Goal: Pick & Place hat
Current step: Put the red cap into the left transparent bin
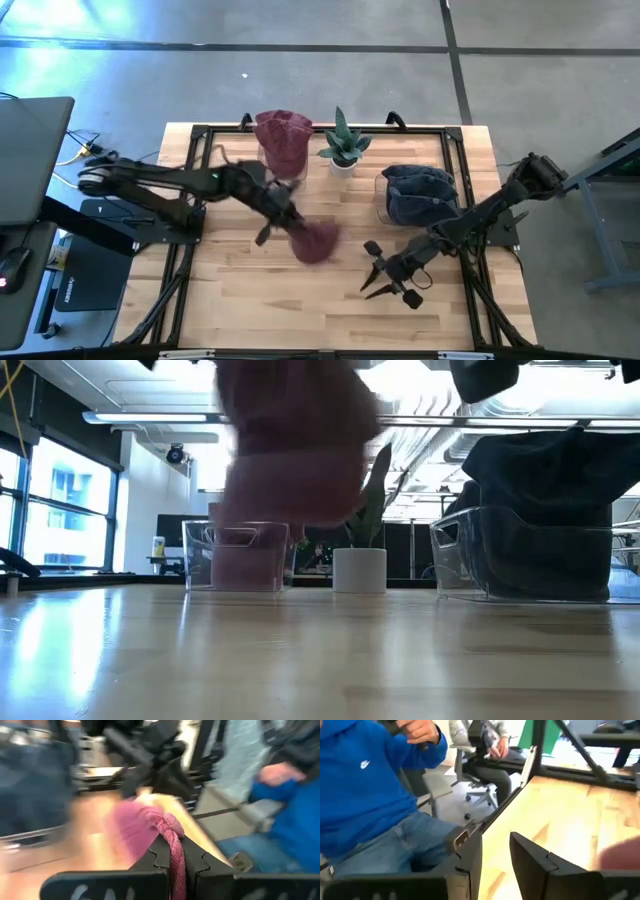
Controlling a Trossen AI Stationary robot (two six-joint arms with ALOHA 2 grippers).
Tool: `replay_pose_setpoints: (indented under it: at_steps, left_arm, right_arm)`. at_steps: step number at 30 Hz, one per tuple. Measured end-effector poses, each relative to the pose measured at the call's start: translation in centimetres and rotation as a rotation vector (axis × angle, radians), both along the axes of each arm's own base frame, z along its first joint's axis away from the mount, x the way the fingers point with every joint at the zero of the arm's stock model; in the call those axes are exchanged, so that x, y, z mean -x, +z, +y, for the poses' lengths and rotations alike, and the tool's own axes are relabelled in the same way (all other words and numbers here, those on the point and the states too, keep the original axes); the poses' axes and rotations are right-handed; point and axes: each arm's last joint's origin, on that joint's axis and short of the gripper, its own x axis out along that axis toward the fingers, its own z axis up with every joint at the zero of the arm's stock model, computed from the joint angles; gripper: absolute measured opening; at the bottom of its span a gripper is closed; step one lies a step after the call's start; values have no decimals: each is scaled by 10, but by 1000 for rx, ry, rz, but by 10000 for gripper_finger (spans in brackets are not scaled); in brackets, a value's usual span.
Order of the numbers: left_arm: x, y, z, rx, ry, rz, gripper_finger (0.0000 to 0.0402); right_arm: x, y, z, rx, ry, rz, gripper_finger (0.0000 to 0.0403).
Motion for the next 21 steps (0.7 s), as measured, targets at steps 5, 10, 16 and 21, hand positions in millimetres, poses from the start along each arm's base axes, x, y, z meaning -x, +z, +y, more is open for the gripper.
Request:
replay_pose_setpoints:
  at_steps: [5, 10, 16, 21]
  left_arm:
    - [30, 21, 23, -152, 167, -59, 0]
    - [48, 41, 45, -297, 300, -158, 0]
    - [61, 68, 71, -578, 392, -143, 0]
    - [67, 79, 90, -841, 545, -36, 0]
  right_arm:
    - [-1, 2, 0, 5, -4, -22, 94]
    - [-1, 2, -1, 11, -32, -32, 94]
    - [-1, 2, -1, 11, -37, -33, 94]
    - [-1, 2, -1, 15, -38, -27, 94]
